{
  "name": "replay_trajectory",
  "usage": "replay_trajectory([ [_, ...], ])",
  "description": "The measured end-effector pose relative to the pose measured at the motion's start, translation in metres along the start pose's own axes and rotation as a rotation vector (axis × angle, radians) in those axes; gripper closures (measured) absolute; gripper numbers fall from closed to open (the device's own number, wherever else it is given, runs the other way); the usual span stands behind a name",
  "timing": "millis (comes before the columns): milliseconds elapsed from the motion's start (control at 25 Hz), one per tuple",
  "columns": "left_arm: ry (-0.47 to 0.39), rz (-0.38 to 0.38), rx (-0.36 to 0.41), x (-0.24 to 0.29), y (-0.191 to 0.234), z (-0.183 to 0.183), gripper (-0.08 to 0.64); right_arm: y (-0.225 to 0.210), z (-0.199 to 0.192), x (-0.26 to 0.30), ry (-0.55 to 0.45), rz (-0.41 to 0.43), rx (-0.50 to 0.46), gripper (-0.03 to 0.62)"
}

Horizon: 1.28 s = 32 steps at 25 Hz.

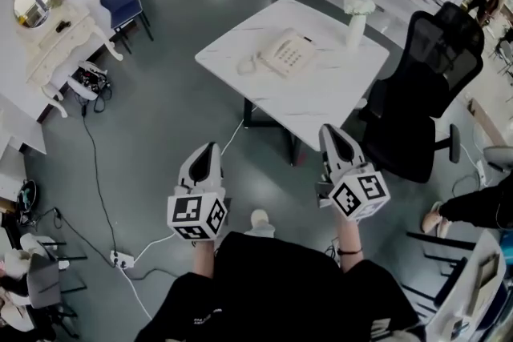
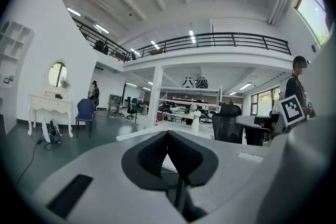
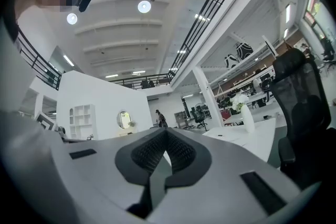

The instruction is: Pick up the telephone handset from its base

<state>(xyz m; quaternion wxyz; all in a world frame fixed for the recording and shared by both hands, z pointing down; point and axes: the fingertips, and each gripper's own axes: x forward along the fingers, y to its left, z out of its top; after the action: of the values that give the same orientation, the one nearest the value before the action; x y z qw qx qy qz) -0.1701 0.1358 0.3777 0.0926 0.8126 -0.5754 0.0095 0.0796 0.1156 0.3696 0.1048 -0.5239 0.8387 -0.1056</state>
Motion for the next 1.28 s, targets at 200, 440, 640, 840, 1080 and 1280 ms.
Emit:
replay_trajectory([
  [200,0.011,-0.037,-0.005,0.042,0.028,0.008,0.56,-0.002,-0.001,0.047,-0.005,-0.024,-0.004,0.601],
  [440,0.041,-0.074,-0.006,0.074,0.043,-0.002,0.56,-0.014,-0.013,0.075,-0.002,-0.068,0.008,0.601],
  [640,0.063,-0.089,-0.009,0.092,0.049,-0.009,0.56,-0.024,-0.022,0.09,0.01,-0.088,0.017,0.601],
  [840,0.089,-0.082,-0.019,0.11,0.056,-0.016,0.56,-0.043,-0.024,0.109,0.017,-0.116,0.032,0.601],
  [1080,0.102,-0.073,-0.025,0.15,0.076,-0.02,0.56,-0.069,-0.029,0.151,0.004,-0.138,0.05,0.601],
  [1280,0.107,-0.092,-0.013,0.201,0.093,-0.016,0.56,-0.091,-0.032,0.199,0.0,-0.152,0.058,0.601],
])
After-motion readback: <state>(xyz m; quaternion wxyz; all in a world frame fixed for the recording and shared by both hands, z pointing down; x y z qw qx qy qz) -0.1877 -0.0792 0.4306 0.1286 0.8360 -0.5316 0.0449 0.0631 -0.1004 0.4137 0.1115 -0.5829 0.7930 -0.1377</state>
